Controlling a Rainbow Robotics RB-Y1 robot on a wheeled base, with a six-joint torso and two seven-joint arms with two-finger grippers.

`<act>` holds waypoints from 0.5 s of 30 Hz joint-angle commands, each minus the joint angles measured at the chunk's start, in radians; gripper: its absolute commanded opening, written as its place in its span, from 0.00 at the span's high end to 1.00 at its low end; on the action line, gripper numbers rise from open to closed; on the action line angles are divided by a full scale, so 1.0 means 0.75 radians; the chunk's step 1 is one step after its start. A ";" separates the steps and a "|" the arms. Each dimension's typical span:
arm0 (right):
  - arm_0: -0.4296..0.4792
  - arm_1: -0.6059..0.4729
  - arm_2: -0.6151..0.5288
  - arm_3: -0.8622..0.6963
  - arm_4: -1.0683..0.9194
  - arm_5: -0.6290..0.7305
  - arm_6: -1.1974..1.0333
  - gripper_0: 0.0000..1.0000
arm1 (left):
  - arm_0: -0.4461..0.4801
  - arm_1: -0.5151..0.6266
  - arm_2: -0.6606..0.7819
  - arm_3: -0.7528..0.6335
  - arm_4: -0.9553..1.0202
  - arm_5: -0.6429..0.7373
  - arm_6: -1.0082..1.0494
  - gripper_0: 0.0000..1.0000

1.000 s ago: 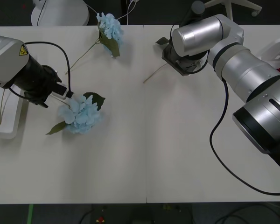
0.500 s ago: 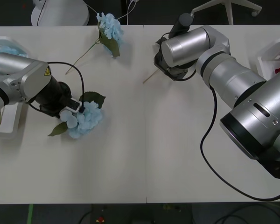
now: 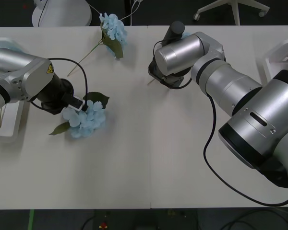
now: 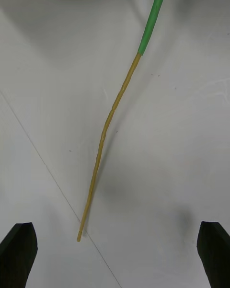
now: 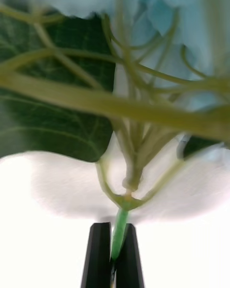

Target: Put the red flowers into the right box and the blue flowers into the left box

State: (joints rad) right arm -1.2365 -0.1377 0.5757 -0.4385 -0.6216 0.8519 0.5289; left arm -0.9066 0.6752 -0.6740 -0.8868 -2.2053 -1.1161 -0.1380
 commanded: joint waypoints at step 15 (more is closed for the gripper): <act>-0.084 0.065 0.071 -0.009 -0.043 0.003 0.043 0.04 | -0.074 0.237 0.181 -0.305 0.355 -0.087 0.683 1.00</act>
State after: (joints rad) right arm -1.2369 -0.1213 0.6056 -0.4383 -0.6414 0.8557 0.5290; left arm -0.9161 0.7871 -0.5679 -1.0858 -1.9942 -1.1603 0.3552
